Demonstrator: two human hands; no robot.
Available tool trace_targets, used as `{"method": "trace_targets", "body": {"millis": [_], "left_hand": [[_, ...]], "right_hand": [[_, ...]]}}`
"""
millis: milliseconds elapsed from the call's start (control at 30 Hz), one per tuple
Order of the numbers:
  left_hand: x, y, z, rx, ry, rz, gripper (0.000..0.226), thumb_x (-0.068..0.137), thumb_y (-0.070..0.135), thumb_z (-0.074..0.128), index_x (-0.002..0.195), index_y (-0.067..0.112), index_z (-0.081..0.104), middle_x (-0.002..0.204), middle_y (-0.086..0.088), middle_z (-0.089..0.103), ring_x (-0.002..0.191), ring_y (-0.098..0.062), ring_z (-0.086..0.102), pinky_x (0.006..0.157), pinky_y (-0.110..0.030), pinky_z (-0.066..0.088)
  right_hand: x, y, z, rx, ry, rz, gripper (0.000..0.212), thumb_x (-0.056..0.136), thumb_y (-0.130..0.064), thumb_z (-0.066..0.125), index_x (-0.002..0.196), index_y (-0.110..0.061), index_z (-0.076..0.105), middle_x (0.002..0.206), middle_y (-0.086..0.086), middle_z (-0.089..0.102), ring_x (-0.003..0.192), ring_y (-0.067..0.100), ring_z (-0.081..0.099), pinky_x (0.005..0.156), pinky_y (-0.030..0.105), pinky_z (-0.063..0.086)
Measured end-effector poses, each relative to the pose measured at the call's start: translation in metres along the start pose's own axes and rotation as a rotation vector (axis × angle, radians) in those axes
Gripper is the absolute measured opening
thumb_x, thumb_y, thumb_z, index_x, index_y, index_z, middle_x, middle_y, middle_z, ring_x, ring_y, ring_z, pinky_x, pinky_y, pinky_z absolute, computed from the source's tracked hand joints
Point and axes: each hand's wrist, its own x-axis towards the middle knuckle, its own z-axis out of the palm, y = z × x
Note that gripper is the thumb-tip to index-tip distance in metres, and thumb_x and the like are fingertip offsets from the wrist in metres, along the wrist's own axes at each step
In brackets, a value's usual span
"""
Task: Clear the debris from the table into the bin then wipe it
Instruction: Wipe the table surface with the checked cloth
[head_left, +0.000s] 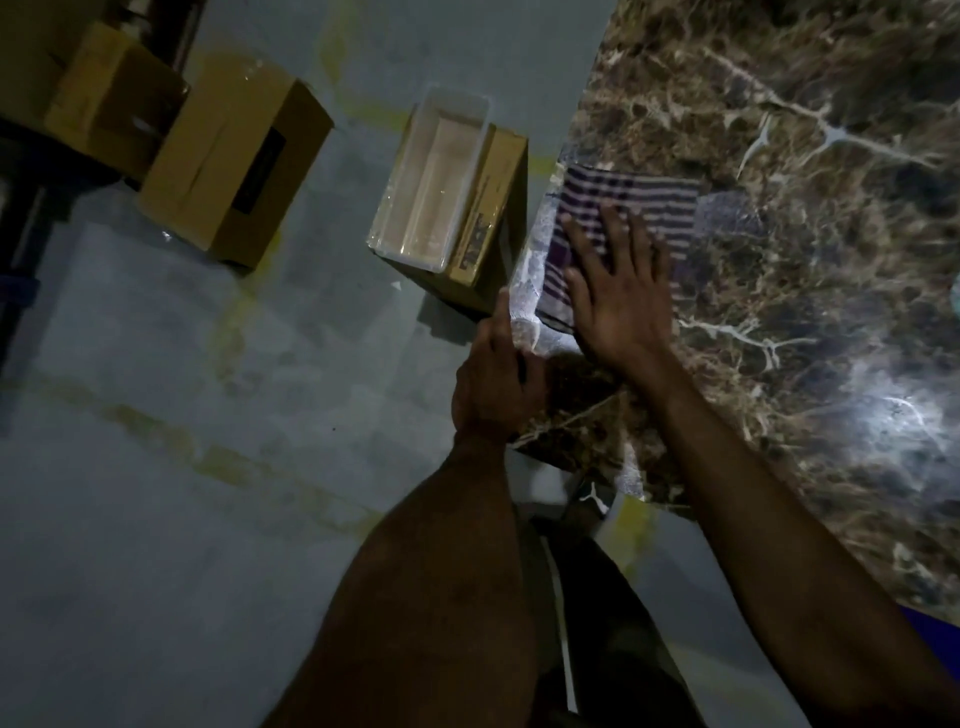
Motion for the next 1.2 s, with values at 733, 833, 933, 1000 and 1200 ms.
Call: {"method": "trace_targets", "body": {"millis": [733, 833, 933, 1000, 1200], "left_hand": [[0.002, -0.009, -0.007, 0.130, -0.012, 0.024, 0.073, 0.100, 0.036, 0.043, 0.164, 0.018, 0.013, 0.129, -0.014, 0.051, 0.085, -0.033, 0.064, 0.068, -0.039, 0.050], [-0.002, -0.001, -0.003, 0.150, -0.021, 0.023, 0.073, 0.099, 0.034, 0.045, 0.164, 0.017, 0.015, 0.130, -0.013, 0.051, 0.085, -0.031, 0.065, 0.066, -0.035, 0.045], [-0.006, 0.007, 0.000, 0.160, -0.016, 0.016, 0.073, 0.099, 0.034, 0.047, 0.163, 0.017, 0.017, 0.131, -0.014, 0.052, 0.090, -0.031, 0.065, 0.068, -0.033, 0.041], [-0.007, 0.008, 0.002, 0.160, -0.005, 0.012, 0.074, 0.099, 0.033, 0.047, 0.164, 0.018, 0.015, 0.134, -0.013, 0.051, 0.095, -0.032, 0.065, 0.072, -0.038, 0.050], [-0.010, 0.005, 0.010, 0.272, 0.088, 0.069, 0.079, 0.095, 0.034, 0.049, 0.164, 0.016, 0.017, 0.130, -0.010, 0.051, 0.086, -0.029, 0.062, 0.065, -0.041, 0.051]], "right_hand": [[-0.042, 0.003, 0.007, -0.128, 0.035, -0.114, 0.054, 0.111, -0.049, 0.026, 0.163, -0.043, 0.013, 0.174, -0.003, 0.008, 0.161, 0.023, 0.004, 0.125, 0.055, 0.015], [-0.047, 0.011, 0.005, -0.124, 0.041, -0.109, 0.054, 0.111, -0.048, 0.027, 0.163, -0.042, 0.015, 0.173, -0.002, 0.010, 0.160, 0.023, 0.006, 0.125, 0.055, 0.015], [-0.051, 0.018, 0.004, -0.114, 0.030, -0.109, 0.054, 0.111, -0.047, 0.028, 0.163, -0.043, 0.015, 0.173, -0.002, 0.012, 0.160, 0.024, 0.007, 0.125, 0.055, 0.015], [-0.051, 0.018, 0.004, -0.116, 0.018, -0.108, 0.054, 0.111, -0.048, 0.026, 0.163, -0.043, 0.014, 0.173, -0.002, 0.011, 0.160, 0.024, 0.005, 0.126, 0.055, 0.014], [-0.015, 0.020, 0.001, 0.005, 0.052, 0.052, 0.053, 0.111, -0.048, 0.021, 0.163, -0.044, 0.011, 0.174, -0.003, 0.006, 0.161, 0.024, 0.001, 0.127, 0.054, 0.008]]}}
